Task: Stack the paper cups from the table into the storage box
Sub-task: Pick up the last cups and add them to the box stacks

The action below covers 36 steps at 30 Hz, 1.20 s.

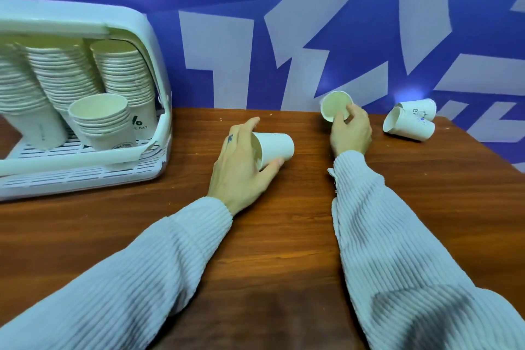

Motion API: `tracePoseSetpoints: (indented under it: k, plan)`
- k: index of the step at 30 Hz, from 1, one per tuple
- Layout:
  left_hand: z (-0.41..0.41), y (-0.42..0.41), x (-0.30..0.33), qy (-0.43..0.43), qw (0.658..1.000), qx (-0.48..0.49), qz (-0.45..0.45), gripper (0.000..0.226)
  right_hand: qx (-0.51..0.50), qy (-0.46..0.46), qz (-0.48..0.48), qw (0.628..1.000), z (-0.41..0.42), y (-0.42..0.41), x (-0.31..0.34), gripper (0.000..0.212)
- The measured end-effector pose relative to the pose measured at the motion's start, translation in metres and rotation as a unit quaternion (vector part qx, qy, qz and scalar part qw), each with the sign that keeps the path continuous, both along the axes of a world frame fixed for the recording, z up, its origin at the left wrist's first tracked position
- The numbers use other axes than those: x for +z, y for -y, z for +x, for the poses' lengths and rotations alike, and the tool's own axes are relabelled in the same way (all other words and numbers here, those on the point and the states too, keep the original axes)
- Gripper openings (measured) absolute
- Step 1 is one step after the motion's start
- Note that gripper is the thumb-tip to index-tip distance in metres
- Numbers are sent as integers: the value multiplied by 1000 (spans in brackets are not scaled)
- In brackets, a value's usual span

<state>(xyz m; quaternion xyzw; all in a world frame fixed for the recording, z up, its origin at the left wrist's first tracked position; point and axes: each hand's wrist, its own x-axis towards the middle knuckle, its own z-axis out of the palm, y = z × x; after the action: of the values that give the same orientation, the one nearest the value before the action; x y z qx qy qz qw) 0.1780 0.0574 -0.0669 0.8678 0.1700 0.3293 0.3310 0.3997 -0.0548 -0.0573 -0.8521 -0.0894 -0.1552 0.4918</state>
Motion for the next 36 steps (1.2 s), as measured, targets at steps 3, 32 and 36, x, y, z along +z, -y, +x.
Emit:
tracePoseSetpoints:
  k: [3,32,36]
  plan:
    - [-4,1,3,5,1000,23,-10,78,32,27,75,996,-27,2,2,33]
    - [-179,-145,94,312,912,267,-7,60,321,158,-164,919,-243,-203,110,29]
    - [-181,-153,89,277,923,267,-1,60,344,124,-261,893,-250,-210,98,24]
